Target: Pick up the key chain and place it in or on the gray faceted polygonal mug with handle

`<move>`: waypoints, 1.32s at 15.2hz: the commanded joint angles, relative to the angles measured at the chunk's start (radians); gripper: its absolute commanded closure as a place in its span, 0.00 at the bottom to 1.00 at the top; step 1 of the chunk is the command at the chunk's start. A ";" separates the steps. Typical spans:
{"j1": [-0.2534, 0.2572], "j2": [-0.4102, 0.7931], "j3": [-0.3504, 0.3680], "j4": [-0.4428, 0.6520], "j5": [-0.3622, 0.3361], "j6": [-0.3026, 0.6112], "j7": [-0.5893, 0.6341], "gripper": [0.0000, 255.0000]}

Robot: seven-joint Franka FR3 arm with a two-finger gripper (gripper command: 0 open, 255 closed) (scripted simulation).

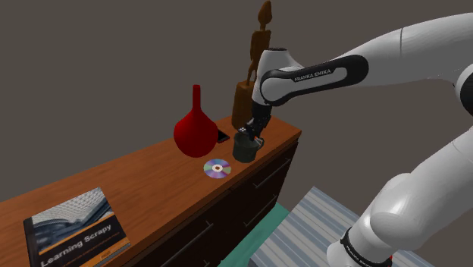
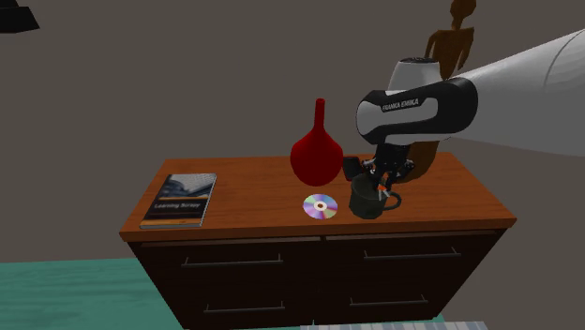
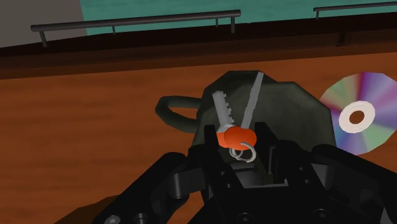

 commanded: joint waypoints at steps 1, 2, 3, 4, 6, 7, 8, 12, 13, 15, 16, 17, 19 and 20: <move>0.000 -0.001 0.000 -0.007 0.000 0.007 0.001 1.00; 0.000 -0.001 0.000 -0.007 0.000 0.007 0.001 1.00; 0.000 -0.001 0.000 -0.007 0.000 0.007 0.001 1.00; 0.000 -0.001 0.000 -0.007 0.000 0.007 0.001 1.00; 0.000 -0.001 0.000 -0.007 0.000 0.007 0.001 1.00; 0.000 -0.001 0.000 -0.007 0.000 0.007 0.000 0.00; 0.000 -0.001 0.000 -0.007 0.000 0.007 0.000 0.00; 0.000 -0.001 0.000 -0.007 0.000 0.007 0.001 0.00; 0.001 -0.014 0.000 0.013 0.002 -0.027 0.000 0.00; 0.001 -0.038 -0.001 0.059 0.004 -0.096 -0.002 0.00; 0.001 -0.045 -0.001 0.078 0.005 -0.122 -0.003 0.00; 0.001 -0.045 -0.001 0.078 0.005 -0.122 -0.003 0.00; 0.001 -0.045 -0.001 0.078 0.005 -0.122 -0.003 0.00; 0.001 -0.045 -0.001 0.078 0.005 -0.122 -0.003 0.00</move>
